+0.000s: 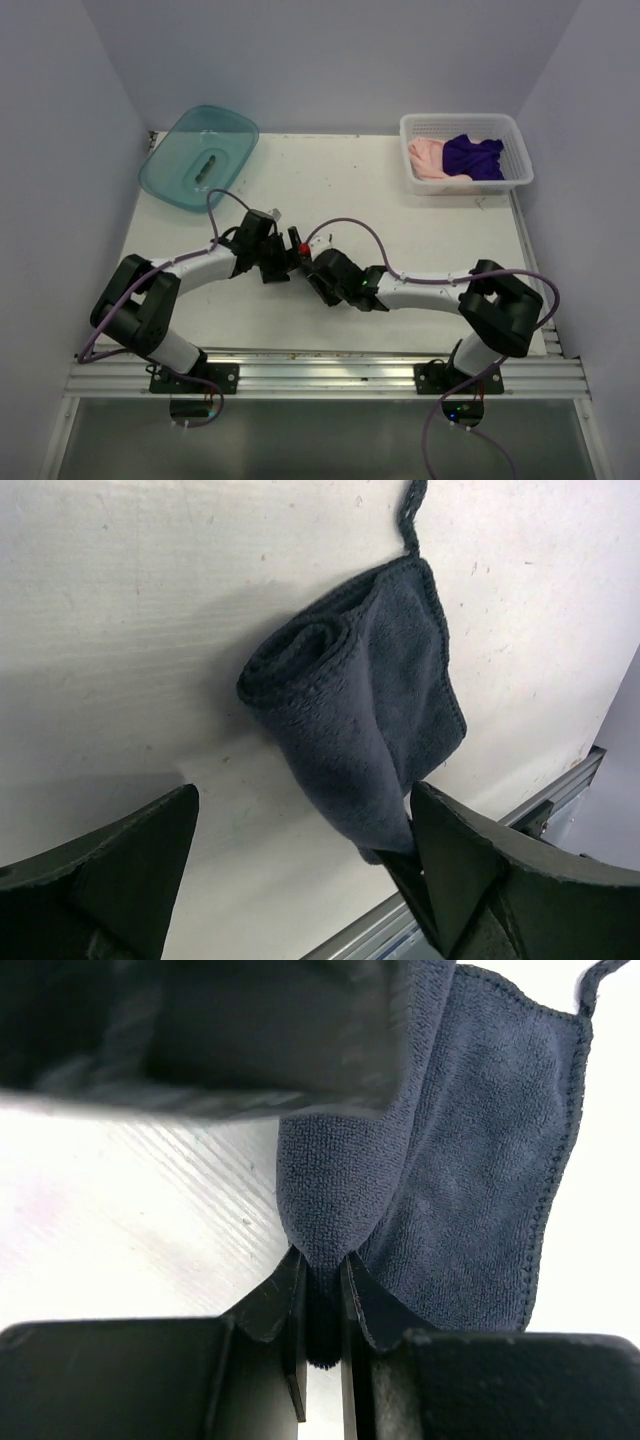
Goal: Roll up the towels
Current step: Roll the towel
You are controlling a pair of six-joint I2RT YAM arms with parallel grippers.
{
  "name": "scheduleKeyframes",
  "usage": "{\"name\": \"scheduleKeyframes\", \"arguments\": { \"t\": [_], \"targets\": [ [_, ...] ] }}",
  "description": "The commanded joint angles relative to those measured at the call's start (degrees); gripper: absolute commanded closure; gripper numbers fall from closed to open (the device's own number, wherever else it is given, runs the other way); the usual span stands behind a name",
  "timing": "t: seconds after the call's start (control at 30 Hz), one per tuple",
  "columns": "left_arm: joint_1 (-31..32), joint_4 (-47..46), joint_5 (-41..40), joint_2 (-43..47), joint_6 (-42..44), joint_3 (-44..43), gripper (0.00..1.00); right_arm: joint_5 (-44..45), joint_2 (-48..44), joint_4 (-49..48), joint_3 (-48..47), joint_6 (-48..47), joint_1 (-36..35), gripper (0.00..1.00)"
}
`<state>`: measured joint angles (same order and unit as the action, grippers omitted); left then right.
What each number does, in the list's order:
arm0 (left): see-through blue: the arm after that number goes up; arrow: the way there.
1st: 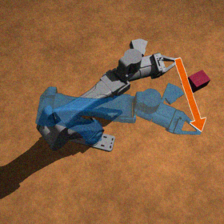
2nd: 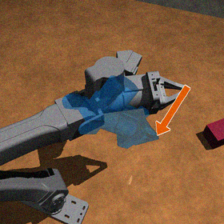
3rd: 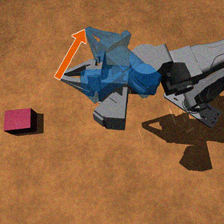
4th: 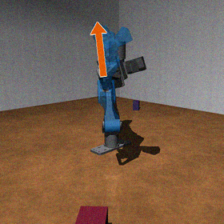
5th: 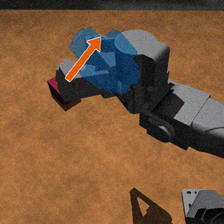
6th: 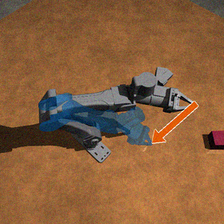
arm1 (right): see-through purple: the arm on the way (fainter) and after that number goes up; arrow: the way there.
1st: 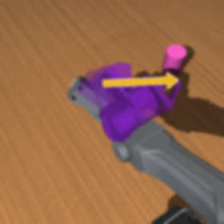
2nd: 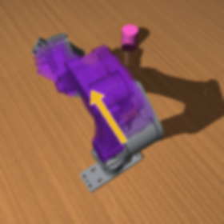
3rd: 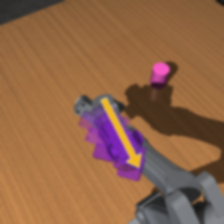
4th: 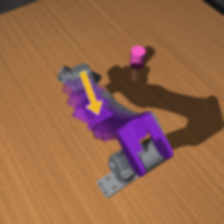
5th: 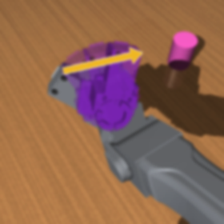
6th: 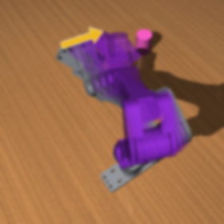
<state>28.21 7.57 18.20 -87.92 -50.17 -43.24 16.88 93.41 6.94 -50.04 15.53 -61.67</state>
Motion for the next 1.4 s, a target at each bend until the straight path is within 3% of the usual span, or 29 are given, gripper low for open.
{"name": "scheduleKeyframes", "arguments": {
  "t": [0.0,0.4,0.67,0.93,1.1,1.17,1.27,1.3,1.37],
  "targets": [
    [-0.08,-3.35,2.02,1.0,-0.8,1.93,0.09,-12.92,-3.4,-6.59,2.14,4.85,2.95,0.93],
    [0.01,-4.41,3.16,-1.29,-0.1,0.97,0.11,-34.45,-3.76,-20.28,8.11,15.83,11.74,0.92],
    [0.01,-4.85,2.37,-3.4,-0.19,0.97,0.38,-41.31,-1.65,-24.43,11.28,19.1,16.05,0.91],
    [0.09,-4.15,2.11,-3.4,-0.54,-0.26,0.62,-42.55,0.9,-24.17,11.37,19.28,16.23,0.89],
    [0.09,-2.74,2.02,-3.49,-0.37,-1.05,0.71,-40.97,0.29,-21.63,10.93,18.14,16.23,0.84],
    [0.09,-2.39,1.84,-3.31,-0.36,-1.23,0.72,-39.65,-0.59,-20.48,10.67,17.52,16.32,0.8],
    [0.01,-1.86,1.49,-3.05,-0.36,-1.49,0.72,-35.71,-2.87,-15.83,9.44,15.24,16.14,0.65],
    [0.09,-1.69,1.4,-2.79,-0.36,-1.41,0.72,-34.65,-3.66,-14.51,9.09,14.01,16.14,0.54],
    [0.01,-1.33,1.14,-2.43,-0.45,-1.49,0.72,-30.97,-5.95,-10.56,8.12,12.95,16.05,0.47]
  ]
}}
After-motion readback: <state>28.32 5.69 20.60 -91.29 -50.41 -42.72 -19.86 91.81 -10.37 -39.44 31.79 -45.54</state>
